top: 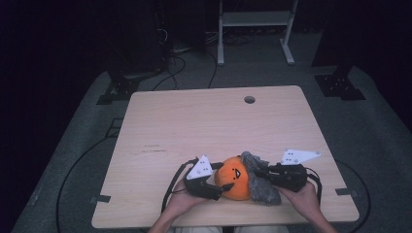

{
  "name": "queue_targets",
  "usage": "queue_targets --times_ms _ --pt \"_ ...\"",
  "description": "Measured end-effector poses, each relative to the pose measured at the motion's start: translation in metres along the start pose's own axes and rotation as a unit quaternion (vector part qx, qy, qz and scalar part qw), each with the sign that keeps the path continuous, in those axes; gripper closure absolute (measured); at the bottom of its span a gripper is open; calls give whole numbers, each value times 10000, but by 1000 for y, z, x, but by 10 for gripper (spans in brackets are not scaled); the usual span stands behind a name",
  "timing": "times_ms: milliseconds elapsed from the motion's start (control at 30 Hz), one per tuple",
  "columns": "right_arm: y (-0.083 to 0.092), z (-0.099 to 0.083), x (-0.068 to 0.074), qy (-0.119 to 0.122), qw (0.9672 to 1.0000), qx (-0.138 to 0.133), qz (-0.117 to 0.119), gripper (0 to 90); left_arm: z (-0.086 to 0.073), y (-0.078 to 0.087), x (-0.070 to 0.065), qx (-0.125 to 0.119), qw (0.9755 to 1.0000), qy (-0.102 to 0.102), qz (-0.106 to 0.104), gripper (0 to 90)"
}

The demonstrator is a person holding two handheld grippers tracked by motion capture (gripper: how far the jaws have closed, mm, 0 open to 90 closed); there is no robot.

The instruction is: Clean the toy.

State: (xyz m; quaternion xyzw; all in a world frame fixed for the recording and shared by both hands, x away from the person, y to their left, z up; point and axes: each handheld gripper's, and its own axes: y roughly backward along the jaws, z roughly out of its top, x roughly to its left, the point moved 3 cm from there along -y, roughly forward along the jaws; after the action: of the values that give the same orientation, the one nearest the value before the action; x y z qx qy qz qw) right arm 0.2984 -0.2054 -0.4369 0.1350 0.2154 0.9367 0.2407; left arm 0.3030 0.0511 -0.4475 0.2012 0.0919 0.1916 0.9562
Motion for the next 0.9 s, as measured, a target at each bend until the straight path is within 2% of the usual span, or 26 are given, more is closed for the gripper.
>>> queue_targets --times_ms 33,67,100,133,167,200,233,267,300,333,367,400,433,500,533,567,600,633,700,767,833,900 --pt "0 -2 3 24 10000 16 49 810 -1 -2 4 85 9995 285 -119 114" --pt "0 -5 9 117 9999 86 66 810 -3 -5 5 186 9984 420 -325 121" --pt "1 -6 11 151 9998 124 54 809 -4 -5 4 150 9988 336 -316 163" --pt "3 -5 11 192 9997 165 20 810 -4 -4 0 104 9996 128 -231 232" --pt "6 -2 11 199 9997 171 -17 810 -4 -4 -2 88 9998 36 -195 292" --pt "6 -2 11 199 9997 171 -17 810 -4 -4 -2 88 9998 36 -195 318" --pt "11 8 13 223 9997 -27 4 811 -3 -4 -4 140 9997 -158 -146 348" --pt "12 15 14 244 9996 -150 59 811 0 -3 -10 129 9983 -570 14 371" --pt "11 22 16 282 9993 -218 120 811 1 -3 -13 123 9970 -759 72 387" --pt "11 22 16 282 9993 -218 120 811 1 -3 -13 123 9970 -759 72 399" --pt "9 27 17 334 9991 -244 134 811 4 -2 -20 121 9931 -1147 205 399" --pt "1 37 19 543 9983 -161 114 810 6 -1 -26 90 9883 -1470 396 416" --pt "-2 38 18 562 9983 -122 118 810 6 0 -27 133 9847 -1657 519 421" --pt "-8 33 15 472 9987 -61 166 811 5 3 -24 144 9849 -1646 514 415" --pt "-8 30 15 425 9989 -94 198 811 5 3 -23 117 9869 -1544 459 384" --pt "-9 26 15 353 9990 -128 235 811 4 1 -20 61 9917 -1246 322 316" --pt "-9 21 16 326 9991 -133 244 812 4 1 -20 61 9917 -1246 322 222" --pt "-9 18 17 348 9991 -130 224 812 4 -2 -18 72 9958 -889 199 185" --pt "-9 16 17 326 9991 -147 228 812 4 -3 -19 34 9956 -916 180 196" --pt "-3 10 8 105 9994 -142 296 812 2 -3 -22 26 9931 -1134 308 343" --pt "0 4 3 70 9997 -34 222 812 1 -2 -23 57 9922 -1210 304 363" --pt "5 -9 -5 -135 9997 66 200 812 1 -2 -23 38 9925 -1189 273 373"
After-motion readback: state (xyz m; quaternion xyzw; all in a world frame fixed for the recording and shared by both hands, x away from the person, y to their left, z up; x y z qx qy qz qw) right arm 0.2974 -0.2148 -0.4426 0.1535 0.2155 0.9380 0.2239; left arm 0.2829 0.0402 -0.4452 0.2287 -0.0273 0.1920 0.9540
